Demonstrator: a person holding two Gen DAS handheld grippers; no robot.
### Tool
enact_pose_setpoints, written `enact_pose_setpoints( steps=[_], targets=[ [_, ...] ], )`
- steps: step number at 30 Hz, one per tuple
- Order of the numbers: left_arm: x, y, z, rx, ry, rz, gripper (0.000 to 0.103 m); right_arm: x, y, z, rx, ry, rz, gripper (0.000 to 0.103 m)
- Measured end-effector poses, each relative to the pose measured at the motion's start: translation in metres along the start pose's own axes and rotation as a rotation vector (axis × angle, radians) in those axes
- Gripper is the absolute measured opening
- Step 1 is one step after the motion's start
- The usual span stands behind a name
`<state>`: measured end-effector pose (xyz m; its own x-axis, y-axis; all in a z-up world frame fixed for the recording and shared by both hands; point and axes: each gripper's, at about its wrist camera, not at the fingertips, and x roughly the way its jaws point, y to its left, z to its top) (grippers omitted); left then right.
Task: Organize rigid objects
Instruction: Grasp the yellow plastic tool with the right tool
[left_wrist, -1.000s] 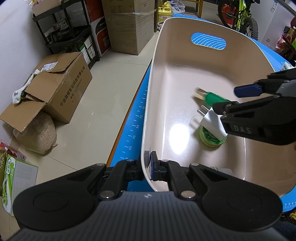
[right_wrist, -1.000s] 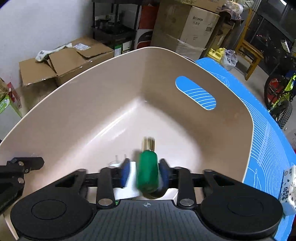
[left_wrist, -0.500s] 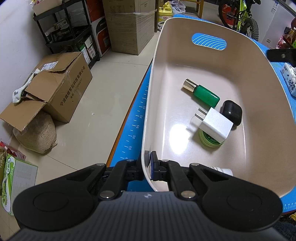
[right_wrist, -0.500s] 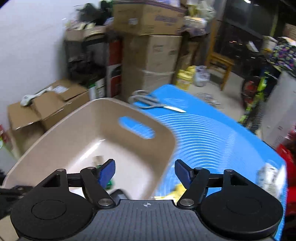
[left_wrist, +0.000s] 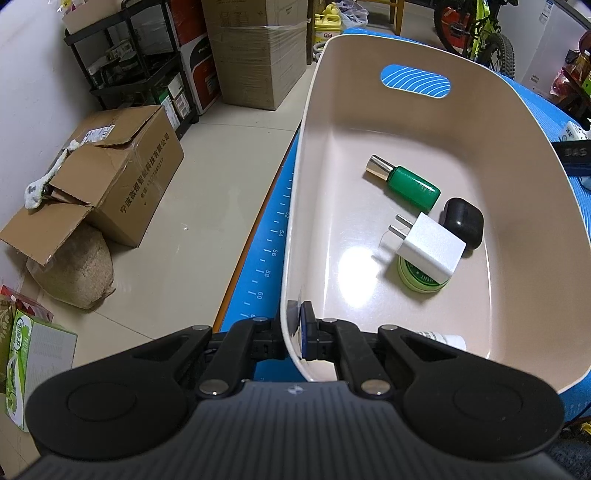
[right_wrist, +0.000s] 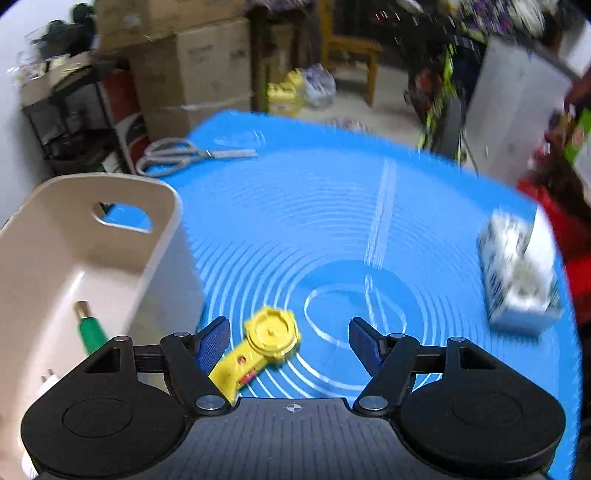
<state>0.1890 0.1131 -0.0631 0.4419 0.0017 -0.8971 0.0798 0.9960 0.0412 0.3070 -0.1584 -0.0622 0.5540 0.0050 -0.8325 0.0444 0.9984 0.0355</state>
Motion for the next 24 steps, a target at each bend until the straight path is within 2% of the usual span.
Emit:
enact_pose_setpoints(
  steps=[6,12,16,17,19,20,24],
  targets=[
    [0.001,0.0,0.001,0.009,0.0,0.002,0.008,0.037,-0.002,-0.007,0.104,0.044,0.059,0.076],
    [0.001,0.001,0.001,0.009,0.0,0.001,0.008,0.059,0.004,-0.01,0.086,0.049,0.021,0.076],
    [0.001,0.001,0.001,0.007,0.003,0.0,0.008,0.062,0.01,-0.014,0.064,0.006,-0.022,0.076],
    [0.001,0.001,0.001,0.006,0.003,0.0,0.008,0.062,0.012,-0.016,0.062,-0.004,-0.029,0.075],
    [0.001,0.0,0.001,0.006,0.003,0.0,0.008,0.061,0.018,-0.018,0.035,-0.02,-0.048,0.065],
    [0.001,0.0,0.002,0.005,0.004,0.0,0.008,0.059,0.019,-0.019,0.021,-0.033,-0.04,0.053],
    [0.002,0.001,0.001,0.004,0.003,-0.001,0.008,0.054,0.019,-0.024,0.021,-0.04,-0.044,0.053]
  ],
)
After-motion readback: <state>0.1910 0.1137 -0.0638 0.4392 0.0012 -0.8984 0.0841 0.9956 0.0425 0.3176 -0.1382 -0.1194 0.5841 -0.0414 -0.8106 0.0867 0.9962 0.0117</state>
